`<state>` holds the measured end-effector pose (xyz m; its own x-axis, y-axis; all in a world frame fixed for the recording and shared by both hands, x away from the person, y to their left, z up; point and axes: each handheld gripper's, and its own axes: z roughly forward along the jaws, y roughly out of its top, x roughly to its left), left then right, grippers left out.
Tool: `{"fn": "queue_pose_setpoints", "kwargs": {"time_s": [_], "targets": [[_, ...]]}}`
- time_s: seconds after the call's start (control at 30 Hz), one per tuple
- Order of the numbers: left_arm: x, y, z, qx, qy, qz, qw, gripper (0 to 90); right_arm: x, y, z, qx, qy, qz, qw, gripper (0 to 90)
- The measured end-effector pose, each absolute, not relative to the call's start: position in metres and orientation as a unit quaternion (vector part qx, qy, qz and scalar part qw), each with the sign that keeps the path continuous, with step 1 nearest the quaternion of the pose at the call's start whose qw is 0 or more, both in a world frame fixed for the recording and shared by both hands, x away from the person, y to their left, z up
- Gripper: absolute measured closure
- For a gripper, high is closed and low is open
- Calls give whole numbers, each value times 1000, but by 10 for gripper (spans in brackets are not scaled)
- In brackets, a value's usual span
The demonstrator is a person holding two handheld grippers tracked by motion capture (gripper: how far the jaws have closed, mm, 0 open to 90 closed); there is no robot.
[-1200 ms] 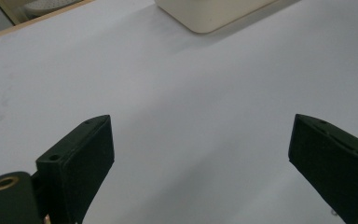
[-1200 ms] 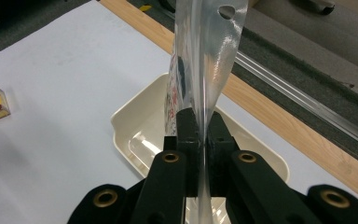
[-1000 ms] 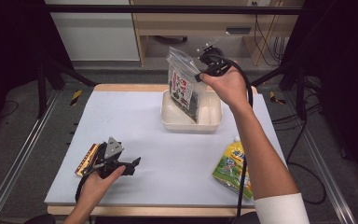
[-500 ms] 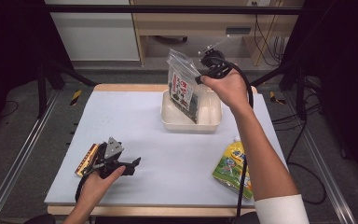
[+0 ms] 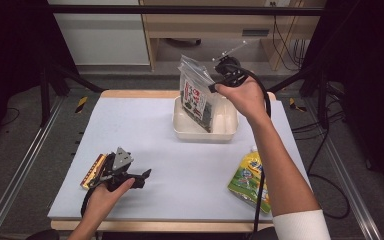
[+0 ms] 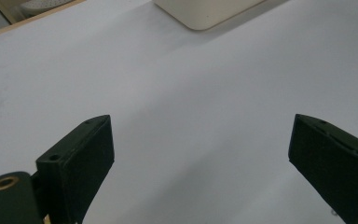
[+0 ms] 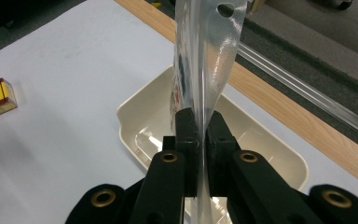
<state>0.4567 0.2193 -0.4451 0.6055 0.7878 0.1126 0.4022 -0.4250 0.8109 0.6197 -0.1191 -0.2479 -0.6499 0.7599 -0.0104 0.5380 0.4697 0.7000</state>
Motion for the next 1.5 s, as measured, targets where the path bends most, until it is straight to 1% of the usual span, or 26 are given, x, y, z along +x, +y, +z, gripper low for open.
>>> {"fn": "queue_pose_setpoints", "kwargs": {"time_s": [0.77, 0.9, 1.1, 1.3, 1.43, 1.5], "targets": [[456, 217, -446, 812, 364, 246, 384, 67, 619, -116, -255, 380, 844, 345, 159, 860], [456, 217, -446, 812, 364, 247, 384, 67, 619, -116, -255, 375, 845, 346, 161, 845], [456, 217, -446, 812, 364, 247, 383, 67, 618, -116, -256, 371, 843, 353, 167, 767], [456, 217, -446, 812, 364, 247, 383, 67, 616, -114, -256, 362, 843, 354, 181, 650], [456, 217, -446, 812, 364, 247, 383, 67, 615, -111, -255, 361, 840, 360, 184, 556], [456, 217, -446, 812, 364, 247, 383, 67, 614, -110, -255, 358, 841, 361, 185, 535]]}}
